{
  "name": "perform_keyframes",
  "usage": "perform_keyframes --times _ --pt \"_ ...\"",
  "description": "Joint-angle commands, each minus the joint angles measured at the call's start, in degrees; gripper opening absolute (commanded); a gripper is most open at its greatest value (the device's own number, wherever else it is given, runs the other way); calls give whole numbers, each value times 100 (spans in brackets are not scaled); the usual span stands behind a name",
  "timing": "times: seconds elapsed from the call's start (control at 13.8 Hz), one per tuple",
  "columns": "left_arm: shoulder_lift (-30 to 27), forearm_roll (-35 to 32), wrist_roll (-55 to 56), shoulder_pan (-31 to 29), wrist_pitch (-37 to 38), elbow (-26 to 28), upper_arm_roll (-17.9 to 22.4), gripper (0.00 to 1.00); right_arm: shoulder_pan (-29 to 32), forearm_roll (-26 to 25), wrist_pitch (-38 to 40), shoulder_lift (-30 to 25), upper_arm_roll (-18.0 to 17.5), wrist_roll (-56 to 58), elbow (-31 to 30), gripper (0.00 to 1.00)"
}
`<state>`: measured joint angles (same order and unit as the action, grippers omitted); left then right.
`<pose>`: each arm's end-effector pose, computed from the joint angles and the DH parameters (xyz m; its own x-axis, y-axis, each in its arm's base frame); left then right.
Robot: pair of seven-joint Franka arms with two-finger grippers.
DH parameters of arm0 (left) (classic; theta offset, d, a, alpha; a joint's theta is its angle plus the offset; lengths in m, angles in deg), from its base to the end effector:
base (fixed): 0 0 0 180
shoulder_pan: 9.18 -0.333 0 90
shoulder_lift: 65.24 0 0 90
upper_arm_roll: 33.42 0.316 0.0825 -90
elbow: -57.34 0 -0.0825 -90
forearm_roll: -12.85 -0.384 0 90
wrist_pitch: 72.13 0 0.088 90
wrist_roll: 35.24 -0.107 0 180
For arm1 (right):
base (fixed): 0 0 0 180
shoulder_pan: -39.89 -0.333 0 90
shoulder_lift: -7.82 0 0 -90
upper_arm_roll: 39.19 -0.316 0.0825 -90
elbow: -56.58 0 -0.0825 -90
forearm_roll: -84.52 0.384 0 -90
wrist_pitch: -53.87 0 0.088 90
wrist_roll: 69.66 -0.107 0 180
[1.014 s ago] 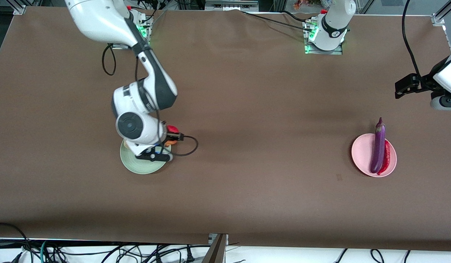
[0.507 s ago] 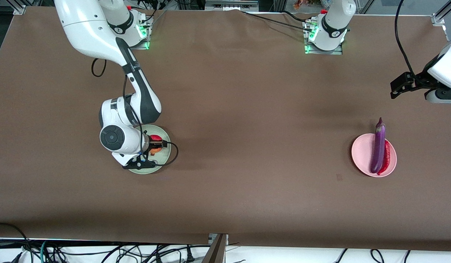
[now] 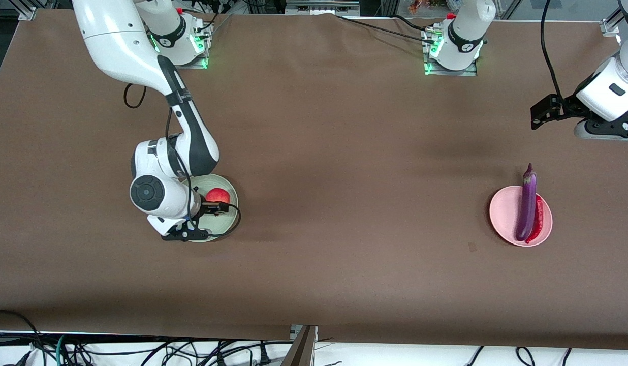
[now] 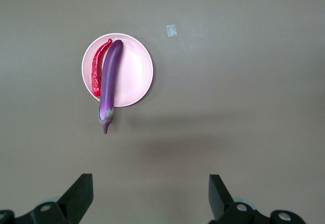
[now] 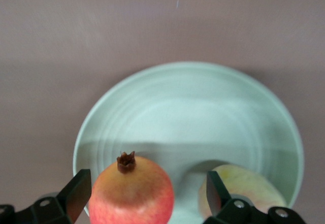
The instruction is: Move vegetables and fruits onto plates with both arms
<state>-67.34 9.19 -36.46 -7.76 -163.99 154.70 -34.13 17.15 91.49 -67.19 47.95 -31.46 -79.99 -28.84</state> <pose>0.5422 -0.0136 0.5869 0.9963 -0.0604 -0.0607 -0.0642 -0.9960 -0.0627 0.6772 0.2034 0.2550 0.9964 0.0433 -0.0723 0.0435 -0.9991 0.0003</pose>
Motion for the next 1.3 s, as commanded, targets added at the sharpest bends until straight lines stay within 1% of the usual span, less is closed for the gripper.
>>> perform_keyframes --times 0.0,0.07,0.22,0.36,0.51,0.58,0.72,0.87,0.94,1.01,1.09,1.16,1.23 --pt "-80 41 -54 -54 115 -41 -35 100 -81 -249 100 -400 36 -64 70 100" --pt "-71 41 -54 -54 116 -50 -35 100 -108 -258 266 -636 27 -326 35 100" --pt "8 41 -80 -62 107 -146 -35 100 -187 -284 1089 -1207 18 -767 -9 100" --pt "8 41 -80 -27 115 -155 -35 100 -196 -276 1828 -1831 35 -716 8 100" --pt "17 41 -71 -18 116 -155 -35 100 -161 -284 2383 -2446 53 -698 -18 100" --pt "17 41 -71 -18 116 -164 -35 100 -109 -284 2690 -2710 53 -680 -9 100" --pt "8 41 -80 -27 133 -147 -35 100 216 -285 3262 -3264 27 -322 -18 100" --pt "26 41 -89 -36 142 -164 -35 100 418 -293 3806 -3651 18 -188 -27 100" --pt "60 32 -80 -19 125 -182 -35 100 602 -302 3966 -3801 -25 -179 -44 100" --pt "70 23 -80 -10 107 -182 -35 100 821 -319 4055 -3907 -200 -153 -62 100" --pt "70 23 -80 -10 107 -182 -35 100 1128 -328 4064 -3986 -463 -83 -140 100" --pt "70 23 -89 -10 115 -182 -43 100 1331 -337 3960 -4092 -674 -83 -333 100" --pt "70 23 -89 -10 116 -182 -43 100 1368 -346 3715 -4188 -720 -83 -596 100"
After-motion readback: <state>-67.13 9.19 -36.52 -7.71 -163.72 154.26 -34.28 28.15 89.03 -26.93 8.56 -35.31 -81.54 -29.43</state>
